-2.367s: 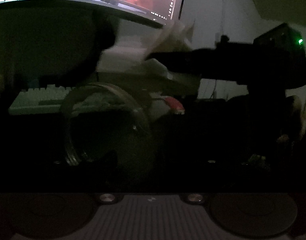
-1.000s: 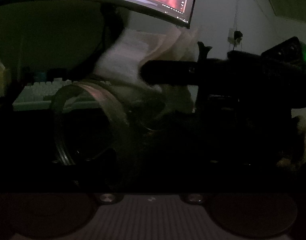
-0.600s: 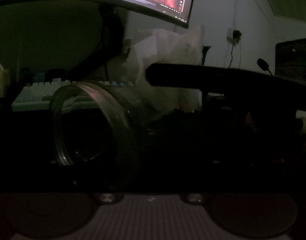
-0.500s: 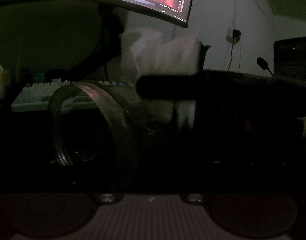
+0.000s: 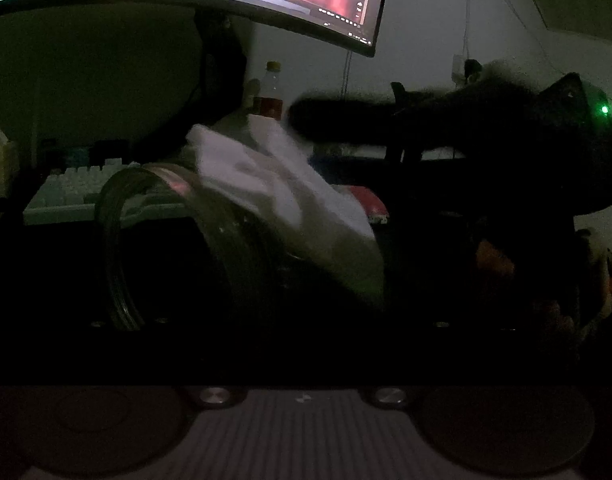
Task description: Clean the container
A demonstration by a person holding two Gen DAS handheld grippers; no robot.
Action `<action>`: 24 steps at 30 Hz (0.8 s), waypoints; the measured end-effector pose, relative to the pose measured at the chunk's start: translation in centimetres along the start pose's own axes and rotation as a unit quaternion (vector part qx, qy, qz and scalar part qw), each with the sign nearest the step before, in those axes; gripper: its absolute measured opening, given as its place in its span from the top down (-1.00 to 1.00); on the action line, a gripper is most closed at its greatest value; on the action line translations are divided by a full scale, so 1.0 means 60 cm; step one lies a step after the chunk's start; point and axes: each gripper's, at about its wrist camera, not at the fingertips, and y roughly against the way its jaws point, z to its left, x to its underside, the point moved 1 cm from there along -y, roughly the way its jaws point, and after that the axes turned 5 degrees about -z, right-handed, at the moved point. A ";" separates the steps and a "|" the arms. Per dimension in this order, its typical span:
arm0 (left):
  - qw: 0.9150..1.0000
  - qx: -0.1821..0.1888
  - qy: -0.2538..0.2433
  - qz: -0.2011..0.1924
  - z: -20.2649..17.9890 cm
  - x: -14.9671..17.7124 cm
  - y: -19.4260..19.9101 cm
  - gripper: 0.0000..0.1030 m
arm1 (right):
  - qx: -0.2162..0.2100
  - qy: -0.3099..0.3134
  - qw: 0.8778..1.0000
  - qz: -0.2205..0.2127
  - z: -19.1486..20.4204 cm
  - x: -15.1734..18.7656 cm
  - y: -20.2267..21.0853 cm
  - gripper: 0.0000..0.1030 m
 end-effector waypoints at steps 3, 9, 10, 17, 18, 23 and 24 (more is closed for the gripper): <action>1.000 -0.005 -0.006 0.000 -0.004 0.001 -0.001 -0.79 | 0.057 0.050 0.997 0.000 0.015 0.002 -0.003 0.67; 1.000 -0.004 -0.006 0.000 -0.005 0.002 0.000 -0.79 | 0.030 0.076 0.997 0.001 0.049 0.012 -0.008 0.71; 1.000 -0.004 -0.007 0.000 -0.005 0.002 0.000 -0.79 | 0.018 0.081 0.997 0.002 0.056 0.014 -0.009 0.71; 1.000 0.007 0.015 -0.003 -0.001 0.003 0.011 -0.79 | 0.091 0.060 0.994 -0.005 0.023 0.005 -0.007 0.71; 1.000 0.009 0.022 -0.004 0.001 0.002 0.011 -0.79 | 0.100 0.051 0.994 -0.004 0.018 0.003 -0.007 0.71; 1.000 0.006 0.018 -0.002 -0.003 0.003 0.008 -0.82 | 0.023 0.107 0.994 0.013 0.069 0.012 -0.007 0.68; 1.000 0.006 0.016 -0.001 -0.005 0.003 0.008 -0.82 | 0.021 0.109 0.994 0.014 0.073 0.012 -0.008 0.68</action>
